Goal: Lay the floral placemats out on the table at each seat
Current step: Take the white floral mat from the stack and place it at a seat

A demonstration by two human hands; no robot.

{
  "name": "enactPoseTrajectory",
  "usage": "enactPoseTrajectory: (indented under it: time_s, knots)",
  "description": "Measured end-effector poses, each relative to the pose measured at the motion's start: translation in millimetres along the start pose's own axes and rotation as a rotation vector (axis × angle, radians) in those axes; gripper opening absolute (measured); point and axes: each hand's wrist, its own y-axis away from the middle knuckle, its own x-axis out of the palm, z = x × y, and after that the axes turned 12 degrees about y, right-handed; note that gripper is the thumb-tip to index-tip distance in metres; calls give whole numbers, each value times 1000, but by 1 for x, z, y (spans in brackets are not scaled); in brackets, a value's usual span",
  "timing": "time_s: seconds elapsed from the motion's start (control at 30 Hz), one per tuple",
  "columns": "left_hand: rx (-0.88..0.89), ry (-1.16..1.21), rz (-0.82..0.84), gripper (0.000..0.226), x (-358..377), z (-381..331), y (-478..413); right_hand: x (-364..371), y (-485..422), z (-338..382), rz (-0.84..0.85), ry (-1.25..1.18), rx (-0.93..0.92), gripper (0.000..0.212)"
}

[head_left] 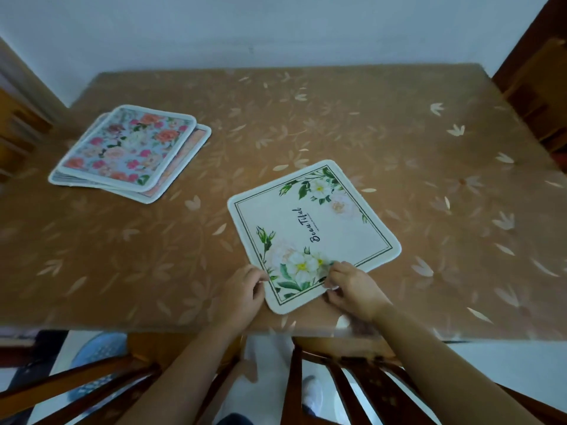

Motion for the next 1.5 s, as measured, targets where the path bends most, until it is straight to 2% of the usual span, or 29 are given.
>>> enactPoseTrajectory:
  time_s: [0.1,0.23,0.37,0.5,0.7,0.9,1.03,1.17,1.5]
  knots:
    - [-22,104,21,13,15,-10,3,9,-8,17,35,-1,-19,7]
    - [-70,7,167,23,38,-4,11,13,-5,25,43,22,-51,8]
    - [-96,-35,105,16,43,1,12,9,8,8,47,111,-1,18]
    - [-77,-74,92,11,46,0,13,-1,15,-17,55,197,102,16]
    - [-83,-58,85,8,45,-5,12,-11,9,-22,159,185,101,12]
    - [-53,-104,92,7,44,-6,11,-7,11,-23,154,223,96,11]
    - [-28,-159,143,8,44,-6,8,-6,18,-29,79,174,80,9]
    - [-6,-161,125,5,44,-7,2,-6,20,-35,101,167,91,14]
    - [25,-160,91,5,17,10,-48,14,15,-10,56,2,219,16]
